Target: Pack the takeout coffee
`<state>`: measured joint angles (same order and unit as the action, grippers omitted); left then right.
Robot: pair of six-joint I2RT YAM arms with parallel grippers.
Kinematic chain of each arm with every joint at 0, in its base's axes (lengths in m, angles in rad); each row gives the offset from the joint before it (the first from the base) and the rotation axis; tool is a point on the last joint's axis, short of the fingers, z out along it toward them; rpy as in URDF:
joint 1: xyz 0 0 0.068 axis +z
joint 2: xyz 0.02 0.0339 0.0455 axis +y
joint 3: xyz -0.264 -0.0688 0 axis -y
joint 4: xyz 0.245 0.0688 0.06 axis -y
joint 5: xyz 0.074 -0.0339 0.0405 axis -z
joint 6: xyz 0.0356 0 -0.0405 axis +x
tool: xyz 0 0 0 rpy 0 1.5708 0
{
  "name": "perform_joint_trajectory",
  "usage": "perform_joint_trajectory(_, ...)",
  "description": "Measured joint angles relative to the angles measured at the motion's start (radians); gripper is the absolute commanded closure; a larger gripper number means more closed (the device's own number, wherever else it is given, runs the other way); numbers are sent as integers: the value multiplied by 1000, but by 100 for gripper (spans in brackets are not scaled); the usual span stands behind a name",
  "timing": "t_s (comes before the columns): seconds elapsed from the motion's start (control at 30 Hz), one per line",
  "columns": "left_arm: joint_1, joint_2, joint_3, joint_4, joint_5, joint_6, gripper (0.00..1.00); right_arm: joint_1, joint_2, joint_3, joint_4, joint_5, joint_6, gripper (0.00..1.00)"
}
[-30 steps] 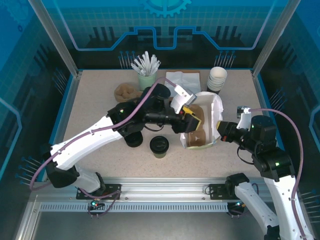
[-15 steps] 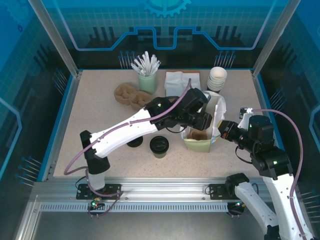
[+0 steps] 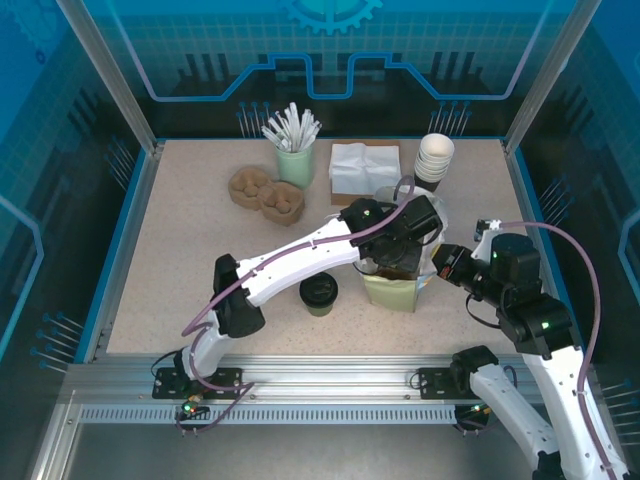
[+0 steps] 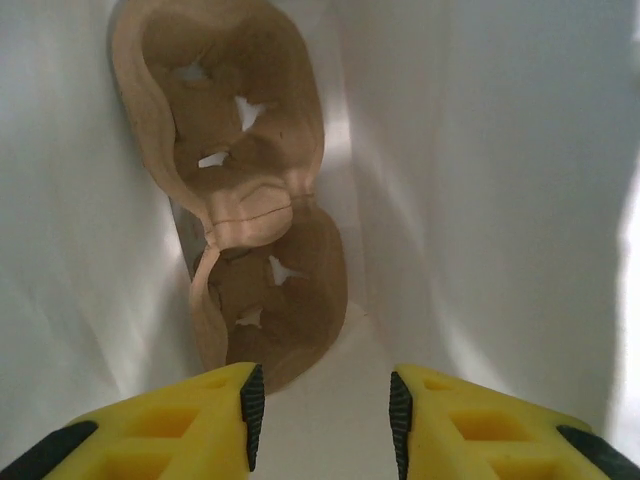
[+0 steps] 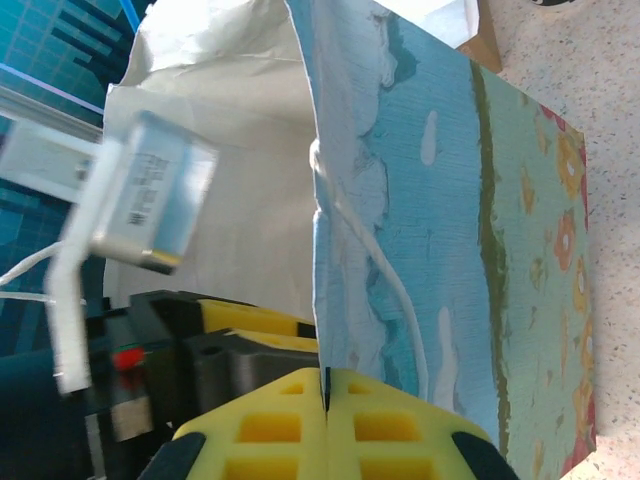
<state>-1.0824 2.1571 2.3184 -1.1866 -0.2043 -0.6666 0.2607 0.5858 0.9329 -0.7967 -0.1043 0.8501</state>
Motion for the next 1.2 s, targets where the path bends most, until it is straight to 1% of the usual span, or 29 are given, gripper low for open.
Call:
perform_joint_trajectory(0.1,10,13,0,-14,12,-16,60,19,-15,-14,7,5,11,100)
perform_joint_trajectory(0.4,54,42,0,-14,101,-43,59,62,-38,-35,32,23,21,100)
perform_joint_trajectory(0.7,65,59,-6,-15,130,-69,59,88,-51,-52,68,23,21,100)
perform_joint_trajectory(1.2,65,69,-198,77,150,-85,62,100,-52,-70,74,26,22,100)
